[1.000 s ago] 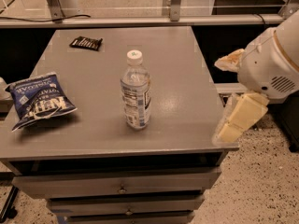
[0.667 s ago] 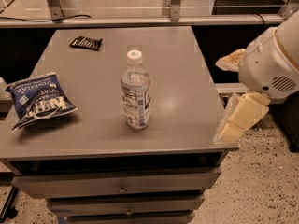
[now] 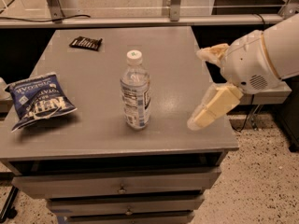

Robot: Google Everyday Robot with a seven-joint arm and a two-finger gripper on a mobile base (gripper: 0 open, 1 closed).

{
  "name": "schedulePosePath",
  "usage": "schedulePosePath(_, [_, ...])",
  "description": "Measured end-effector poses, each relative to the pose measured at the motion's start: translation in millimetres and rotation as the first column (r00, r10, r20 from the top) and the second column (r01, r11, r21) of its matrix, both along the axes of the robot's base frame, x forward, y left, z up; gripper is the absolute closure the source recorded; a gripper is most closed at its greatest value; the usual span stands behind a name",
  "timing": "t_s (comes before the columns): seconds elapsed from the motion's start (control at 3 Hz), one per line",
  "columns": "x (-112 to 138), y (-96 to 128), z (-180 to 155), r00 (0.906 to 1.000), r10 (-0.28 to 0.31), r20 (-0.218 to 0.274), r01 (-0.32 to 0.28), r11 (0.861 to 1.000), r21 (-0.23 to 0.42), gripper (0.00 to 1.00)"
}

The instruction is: Move blue plastic bottle near rxbar chocolate

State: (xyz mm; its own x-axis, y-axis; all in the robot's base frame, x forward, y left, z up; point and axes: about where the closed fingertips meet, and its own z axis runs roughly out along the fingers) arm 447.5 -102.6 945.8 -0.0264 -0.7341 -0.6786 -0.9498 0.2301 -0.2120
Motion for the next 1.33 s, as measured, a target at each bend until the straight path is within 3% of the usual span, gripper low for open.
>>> schedulePosePath(0.33, [18.3, 36.5, -8.7, 0.997, 0.07, 0.033, -0.074, 0.989, 0.128, 0.0])
schedulePosePath(1.0, [21.1, 93.6, -44.5, 0.9884, 0.152, 0.01, -0.149, 0.952, 0.269, 0.0])
schedulePosePath(1.33, [23.2, 109.7, -49.4, 0.9872, 0.159, 0.006, -0.152, 0.928, 0.339, 0.17])
